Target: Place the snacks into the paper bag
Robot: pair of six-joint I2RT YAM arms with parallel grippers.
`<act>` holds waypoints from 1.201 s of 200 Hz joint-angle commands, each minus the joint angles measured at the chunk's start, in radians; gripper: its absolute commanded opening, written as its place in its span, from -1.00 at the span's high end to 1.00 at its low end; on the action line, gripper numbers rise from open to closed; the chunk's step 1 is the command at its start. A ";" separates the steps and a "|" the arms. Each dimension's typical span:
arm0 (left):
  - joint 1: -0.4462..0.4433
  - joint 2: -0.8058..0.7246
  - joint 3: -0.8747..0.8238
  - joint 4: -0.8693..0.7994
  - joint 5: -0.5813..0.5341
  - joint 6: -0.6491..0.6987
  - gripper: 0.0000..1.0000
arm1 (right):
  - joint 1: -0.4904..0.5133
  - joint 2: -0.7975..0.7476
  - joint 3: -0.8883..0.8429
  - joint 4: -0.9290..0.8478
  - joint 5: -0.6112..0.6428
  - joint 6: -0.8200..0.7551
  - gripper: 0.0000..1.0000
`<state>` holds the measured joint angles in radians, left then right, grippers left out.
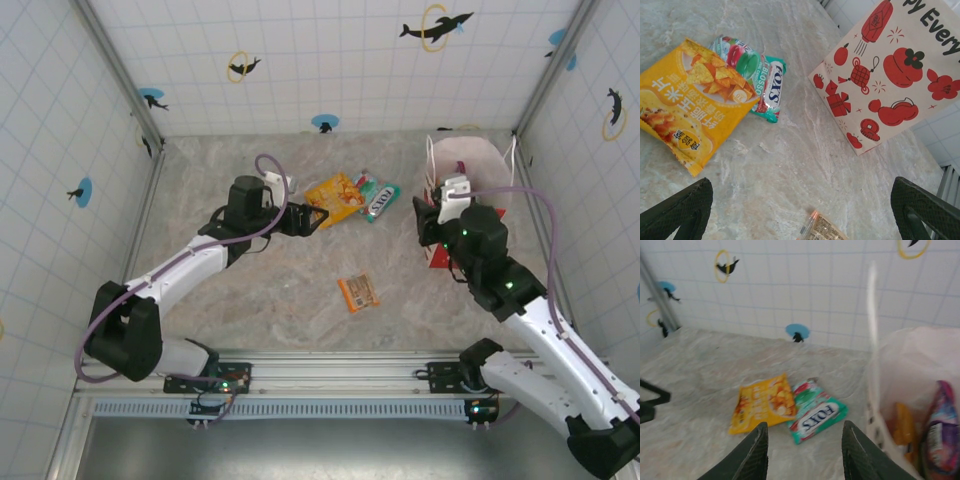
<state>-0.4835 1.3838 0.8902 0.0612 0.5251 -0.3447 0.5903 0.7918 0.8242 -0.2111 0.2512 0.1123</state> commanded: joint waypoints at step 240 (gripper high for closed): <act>0.011 0.379 0.190 -0.106 -0.158 -0.088 -0.53 | 0.490 0.007 -0.452 0.312 0.300 0.582 0.14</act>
<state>-0.4835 1.7061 1.0145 -0.0227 0.4236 -0.3939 1.0740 0.7952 0.4137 -0.0193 0.5724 0.5945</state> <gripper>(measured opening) 0.777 0.429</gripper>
